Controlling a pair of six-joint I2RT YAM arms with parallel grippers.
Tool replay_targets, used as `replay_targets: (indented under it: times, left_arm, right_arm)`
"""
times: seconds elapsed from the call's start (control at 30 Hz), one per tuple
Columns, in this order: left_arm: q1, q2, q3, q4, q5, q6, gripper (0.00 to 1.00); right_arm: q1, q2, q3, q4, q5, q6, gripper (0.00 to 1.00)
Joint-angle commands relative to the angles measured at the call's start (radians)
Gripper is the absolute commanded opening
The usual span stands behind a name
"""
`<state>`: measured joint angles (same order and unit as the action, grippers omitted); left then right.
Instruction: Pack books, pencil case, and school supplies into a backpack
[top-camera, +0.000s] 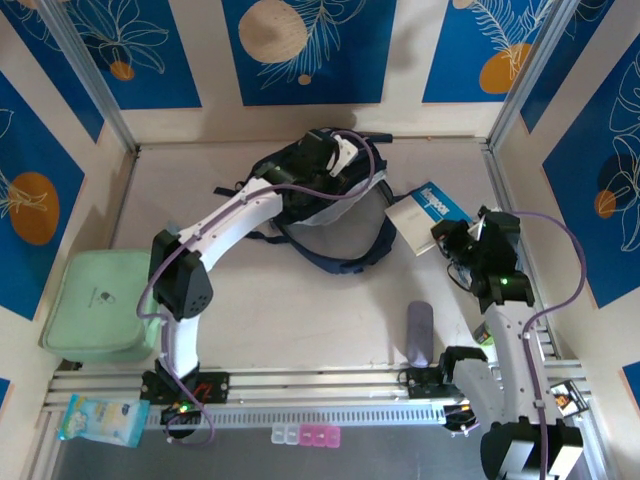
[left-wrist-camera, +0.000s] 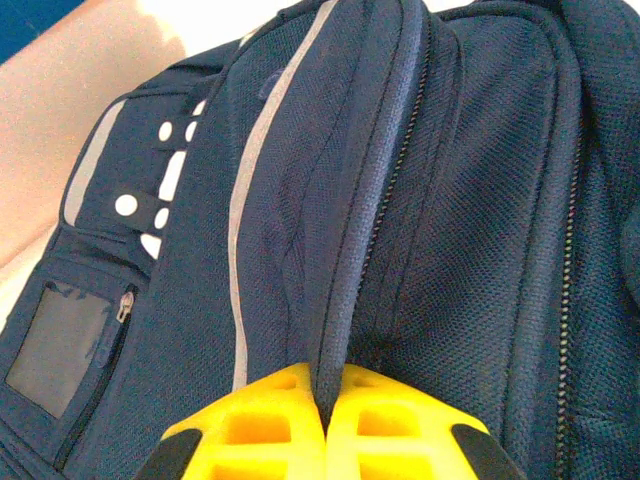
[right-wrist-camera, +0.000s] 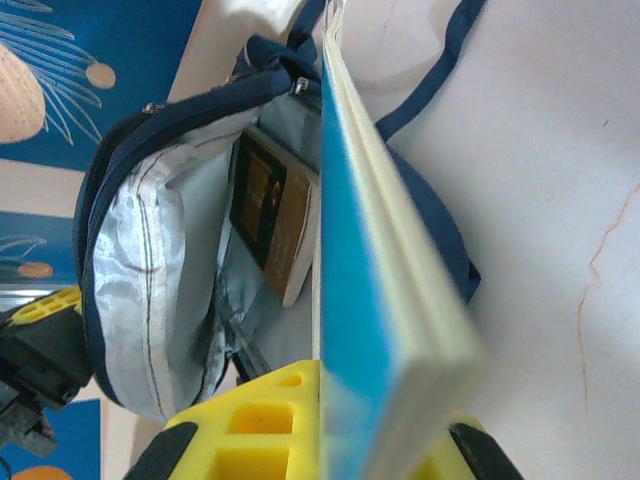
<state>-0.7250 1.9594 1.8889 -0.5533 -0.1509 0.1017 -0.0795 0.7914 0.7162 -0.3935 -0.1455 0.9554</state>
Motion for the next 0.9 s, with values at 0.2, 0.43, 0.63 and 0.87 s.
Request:
replay_targets:
  times: [0.2,0.43,0.63,0.87]
  left_arm:
    - [-0.004,-0.104,-0.002,0.125,0.108,-0.075,0.00]
    - [0.000,-0.161,-0.018,0.146,0.088,-0.064,0.00]
    - [0.002,-0.164,-0.001,0.127,0.142,-0.093,0.00]
    - [0.005,-0.145,0.031,0.119,0.173,-0.131,0.00]
  right_arm:
    - [0.247,0.172,-0.018,0.299,-0.052,0.108,0.06]
    - [0.327,0.419,-0.036,0.607,0.026,0.236,0.05]
    - [0.407,0.636,0.051,0.569,0.226,0.329,0.05]
    - [0.501,0.819,0.181,0.452,0.421,0.474,0.06]
